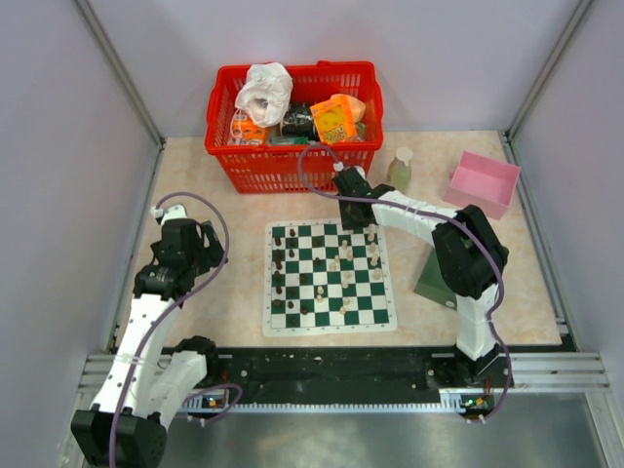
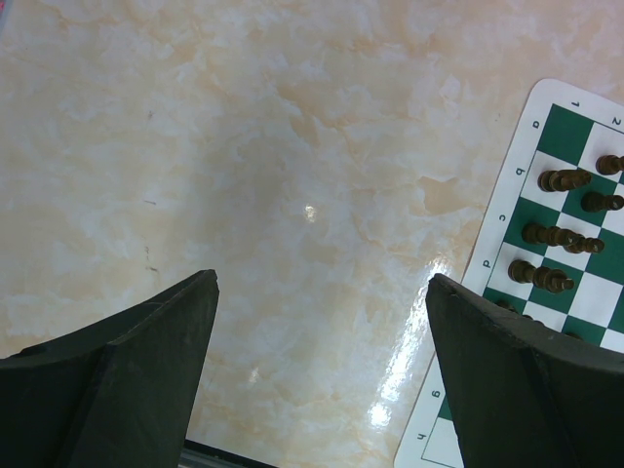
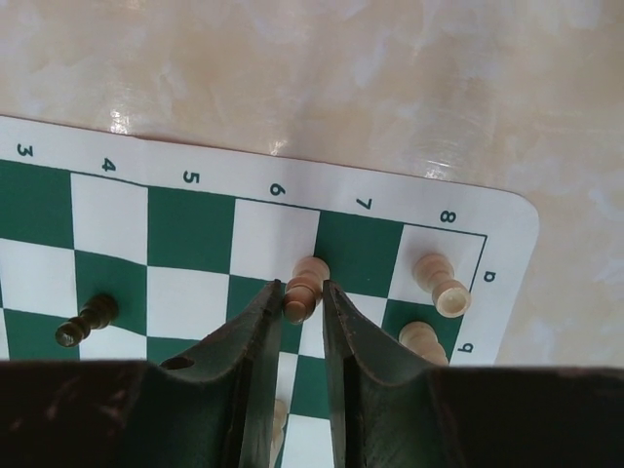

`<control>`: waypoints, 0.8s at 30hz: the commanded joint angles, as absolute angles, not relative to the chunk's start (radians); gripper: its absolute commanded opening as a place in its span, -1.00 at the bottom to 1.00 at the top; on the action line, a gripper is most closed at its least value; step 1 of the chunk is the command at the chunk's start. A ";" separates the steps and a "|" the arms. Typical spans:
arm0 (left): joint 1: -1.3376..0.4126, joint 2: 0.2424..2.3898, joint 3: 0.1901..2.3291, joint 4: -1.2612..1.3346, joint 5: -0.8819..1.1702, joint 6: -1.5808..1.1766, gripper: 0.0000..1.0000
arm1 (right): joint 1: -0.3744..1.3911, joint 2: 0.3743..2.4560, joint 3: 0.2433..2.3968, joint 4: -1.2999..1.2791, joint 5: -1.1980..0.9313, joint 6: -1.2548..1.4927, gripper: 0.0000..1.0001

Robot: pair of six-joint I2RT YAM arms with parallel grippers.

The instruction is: Set up the chess pieces on the board

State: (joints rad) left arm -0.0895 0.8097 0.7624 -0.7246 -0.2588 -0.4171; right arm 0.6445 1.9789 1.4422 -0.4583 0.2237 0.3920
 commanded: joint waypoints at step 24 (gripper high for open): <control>-0.091 0.804 0.761 -0.686 -0.259 -0.416 0.85 | 0.647 1.617 1.320 -0.525 0.144 0.419 -0.77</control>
State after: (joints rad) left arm -0.0895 0.8097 0.7624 -0.7246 -0.2588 -0.4171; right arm 0.6437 1.8088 1.3907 -0.5068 0.1841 0.3801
